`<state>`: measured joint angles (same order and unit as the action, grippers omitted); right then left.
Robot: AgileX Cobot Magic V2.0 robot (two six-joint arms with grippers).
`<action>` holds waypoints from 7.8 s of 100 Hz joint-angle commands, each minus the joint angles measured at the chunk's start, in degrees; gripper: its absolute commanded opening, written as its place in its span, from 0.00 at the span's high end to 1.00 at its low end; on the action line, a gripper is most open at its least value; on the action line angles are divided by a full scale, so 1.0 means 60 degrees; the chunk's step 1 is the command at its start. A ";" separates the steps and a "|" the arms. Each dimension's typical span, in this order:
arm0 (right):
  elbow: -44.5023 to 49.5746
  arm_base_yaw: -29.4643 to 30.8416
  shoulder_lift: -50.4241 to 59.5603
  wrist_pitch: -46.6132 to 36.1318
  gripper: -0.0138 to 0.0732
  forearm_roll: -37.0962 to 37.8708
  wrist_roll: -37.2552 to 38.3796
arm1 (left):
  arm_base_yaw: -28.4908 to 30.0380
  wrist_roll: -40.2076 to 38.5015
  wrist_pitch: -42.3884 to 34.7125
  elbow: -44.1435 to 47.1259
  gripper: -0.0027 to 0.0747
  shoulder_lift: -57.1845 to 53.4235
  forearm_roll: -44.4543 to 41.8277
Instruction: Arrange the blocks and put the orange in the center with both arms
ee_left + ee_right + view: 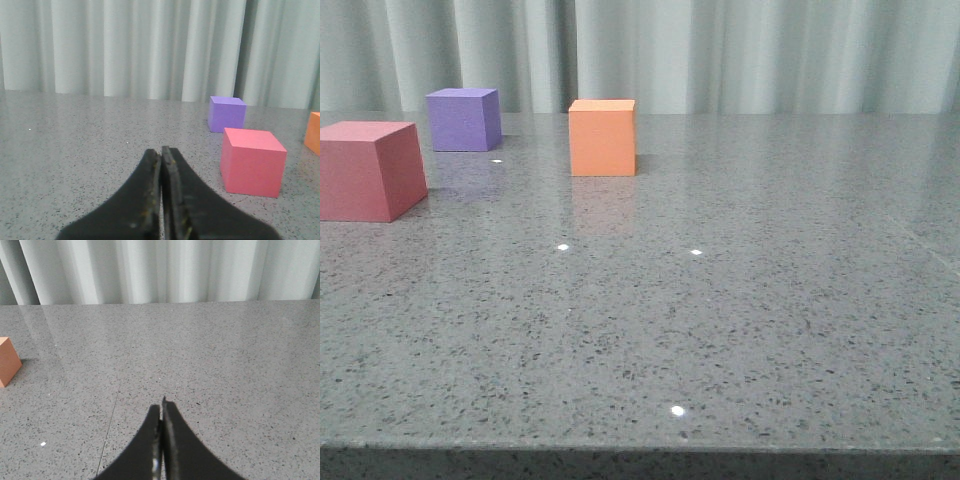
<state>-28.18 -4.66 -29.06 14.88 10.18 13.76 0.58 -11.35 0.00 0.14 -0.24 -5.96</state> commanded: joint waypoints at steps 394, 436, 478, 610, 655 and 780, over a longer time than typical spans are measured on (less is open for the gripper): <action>-0.0251 0.0082 -0.0093 -0.0660 0.92 0.0130 -0.0074 | -0.6586 -0.4799 0.7123 -1.7385 0.17 1.7996 -0.3021; -0.0251 0.0082 -0.0093 -0.0660 0.92 0.0130 -0.0074 | -0.6446 -0.5018 0.6799 -1.7403 0.17 1.8409 -0.3112; -0.0251 0.0082 -0.0093 -0.0660 0.92 0.0130 -0.0074 | -0.6387 -0.5018 0.6821 -1.7403 0.17 1.9022 -0.3135; -0.0251 0.0082 -0.0093 -0.0660 0.92 0.0130 -0.0074 | -0.4255 -0.2632 0.7603 -1.5418 0.61 1.5132 -0.2495; -0.0251 0.0082 -0.0093 -0.0660 0.92 0.0130 -0.0074 | -0.2874 -0.0681 0.5567 -1.3971 0.61 1.5211 -0.0488; -0.0251 0.0082 -0.0093 -0.0660 0.92 0.0130 -0.0074 | -0.2874 -0.0681 0.5649 -1.3977 0.42 1.7184 -0.0490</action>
<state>-28.09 -4.66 -29.24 15.10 10.18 13.61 -16.71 -15.41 35.60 -82.48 104.08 -8.97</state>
